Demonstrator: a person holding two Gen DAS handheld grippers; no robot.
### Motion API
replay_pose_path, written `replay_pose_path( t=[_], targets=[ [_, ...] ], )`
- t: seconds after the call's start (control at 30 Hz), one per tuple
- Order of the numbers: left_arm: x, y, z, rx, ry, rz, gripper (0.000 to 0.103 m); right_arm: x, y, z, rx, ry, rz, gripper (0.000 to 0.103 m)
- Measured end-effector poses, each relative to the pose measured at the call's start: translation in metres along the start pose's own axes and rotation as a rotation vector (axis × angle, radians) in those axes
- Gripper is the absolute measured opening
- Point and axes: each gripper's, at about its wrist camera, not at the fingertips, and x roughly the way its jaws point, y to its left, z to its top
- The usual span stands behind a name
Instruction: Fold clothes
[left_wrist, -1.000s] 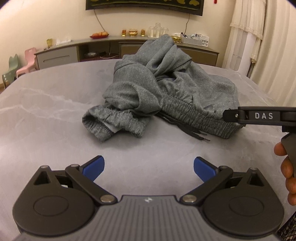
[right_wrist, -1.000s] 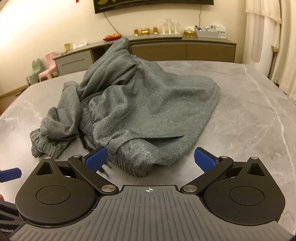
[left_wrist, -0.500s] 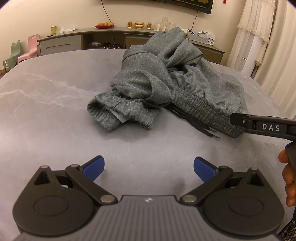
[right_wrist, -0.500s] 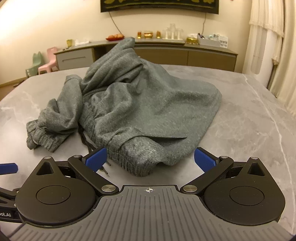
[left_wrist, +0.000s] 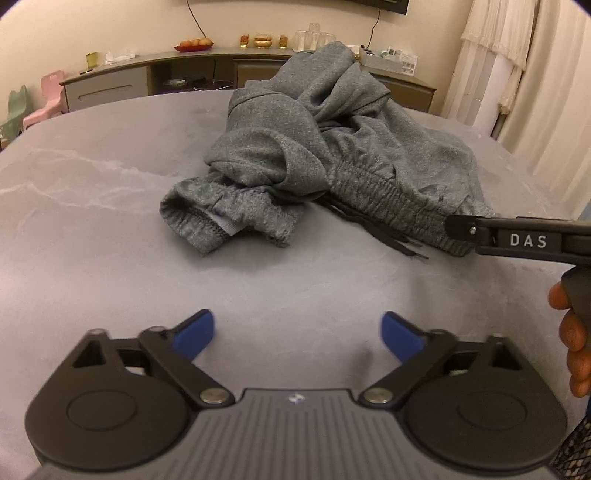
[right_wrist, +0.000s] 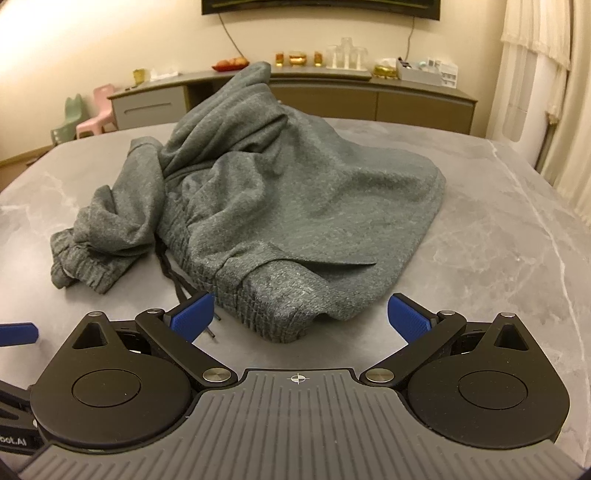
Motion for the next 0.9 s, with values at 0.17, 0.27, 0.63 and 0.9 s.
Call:
replay_pose_path(
  t=[0.17,0.27,0.63,0.9],
  targets=[
    [-0.006,-0.005,-0.001,0.019,-0.015,-0.021,0.014,0.0,-0.004,0.001,0.026,0.017,0.037,0.044],
    [-0.012,-0.006,-0.001,0.021,-0.049,-0.027,0.0,0.0,-0.008,0.002,0.049,0.035,0.063,0.019],
    [-0.024,-0.003,0.006,0.036,-0.113,-0.027,0.0,-0.006,-0.008,0.003,0.062,0.02,0.08,0.011],
    [-0.02,0.001,0.035,0.063,-0.121,-0.095,0.096,-0.039,-0.014,0.009,0.05,-0.12,-0.012,0.079]
  ],
)
